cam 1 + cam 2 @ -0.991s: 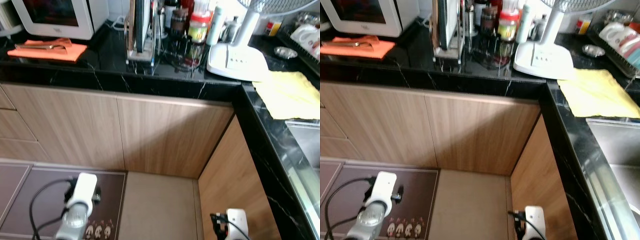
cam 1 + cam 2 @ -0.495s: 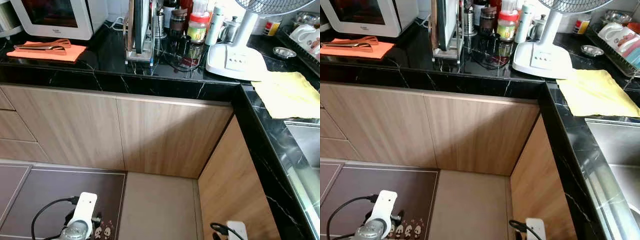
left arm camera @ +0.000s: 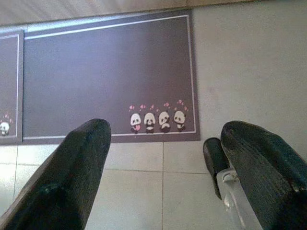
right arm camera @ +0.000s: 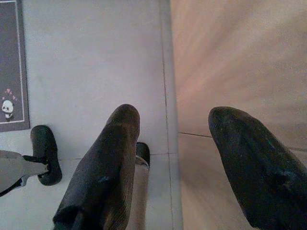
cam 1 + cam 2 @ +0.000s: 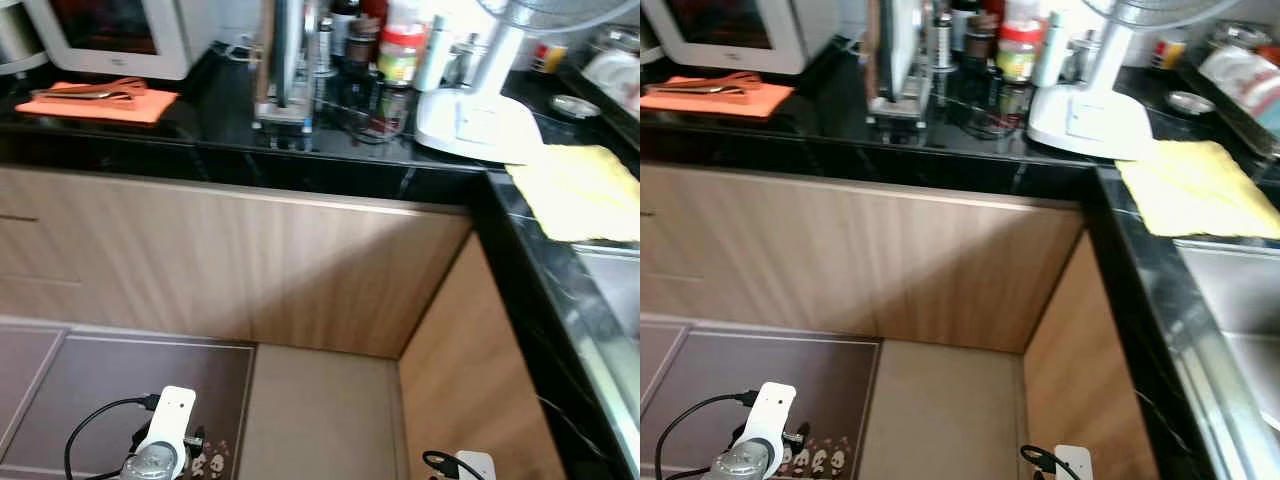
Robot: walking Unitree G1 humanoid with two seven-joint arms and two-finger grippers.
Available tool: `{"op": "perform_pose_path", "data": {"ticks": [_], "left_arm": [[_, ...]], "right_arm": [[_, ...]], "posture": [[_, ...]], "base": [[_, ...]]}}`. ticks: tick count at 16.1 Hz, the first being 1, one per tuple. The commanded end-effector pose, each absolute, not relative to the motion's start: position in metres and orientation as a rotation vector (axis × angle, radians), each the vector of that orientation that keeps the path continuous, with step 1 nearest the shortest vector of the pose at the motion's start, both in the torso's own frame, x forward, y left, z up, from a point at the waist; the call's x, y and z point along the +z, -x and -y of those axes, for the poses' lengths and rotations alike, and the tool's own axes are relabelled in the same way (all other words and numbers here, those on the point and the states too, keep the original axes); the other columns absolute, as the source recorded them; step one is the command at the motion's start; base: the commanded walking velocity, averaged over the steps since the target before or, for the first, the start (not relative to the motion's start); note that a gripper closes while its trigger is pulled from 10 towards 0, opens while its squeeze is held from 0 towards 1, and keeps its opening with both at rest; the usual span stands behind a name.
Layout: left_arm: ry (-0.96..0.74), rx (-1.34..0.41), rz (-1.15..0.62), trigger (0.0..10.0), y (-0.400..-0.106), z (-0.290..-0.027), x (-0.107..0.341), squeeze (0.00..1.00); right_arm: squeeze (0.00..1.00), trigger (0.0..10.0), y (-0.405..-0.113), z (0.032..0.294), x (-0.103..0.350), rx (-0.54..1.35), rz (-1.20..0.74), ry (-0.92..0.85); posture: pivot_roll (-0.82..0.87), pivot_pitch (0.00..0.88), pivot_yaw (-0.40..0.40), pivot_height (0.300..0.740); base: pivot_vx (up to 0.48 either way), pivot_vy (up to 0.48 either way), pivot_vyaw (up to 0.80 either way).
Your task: Kitchen organization
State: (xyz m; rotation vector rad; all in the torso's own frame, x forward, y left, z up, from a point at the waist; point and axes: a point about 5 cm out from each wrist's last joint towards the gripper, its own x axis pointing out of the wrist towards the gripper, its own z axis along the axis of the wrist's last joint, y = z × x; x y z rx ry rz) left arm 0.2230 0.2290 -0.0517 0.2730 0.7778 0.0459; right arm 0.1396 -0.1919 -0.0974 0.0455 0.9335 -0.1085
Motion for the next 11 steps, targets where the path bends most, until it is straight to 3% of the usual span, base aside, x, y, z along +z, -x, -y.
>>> {"op": "perform_pose_path", "data": {"ticks": [1, 11], "left_arm": [[-0.262, 0.053, -0.823, 10.0, -0.215, -0.232, -0.057, 0.00], [-0.282, 0.042, -0.856, 10.0, -0.207, -0.233, -0.061, 0.00]], "right_arm": [[0.00, 10.0, -0.138, 0.189, -0.099, -0.111, -0.948, -0.058], [0.00, 10.0, -0.114, 0.212, -0.103, -0.121, -0.993, -0.078]], "posture": [[0.03, 0.039, -0.071, 0.740], [0.04, 0.039, -0.069, 0.740]], "base": [[0.000, 0.240, 0.00], [0.000, 0.217, 0.00]]}}
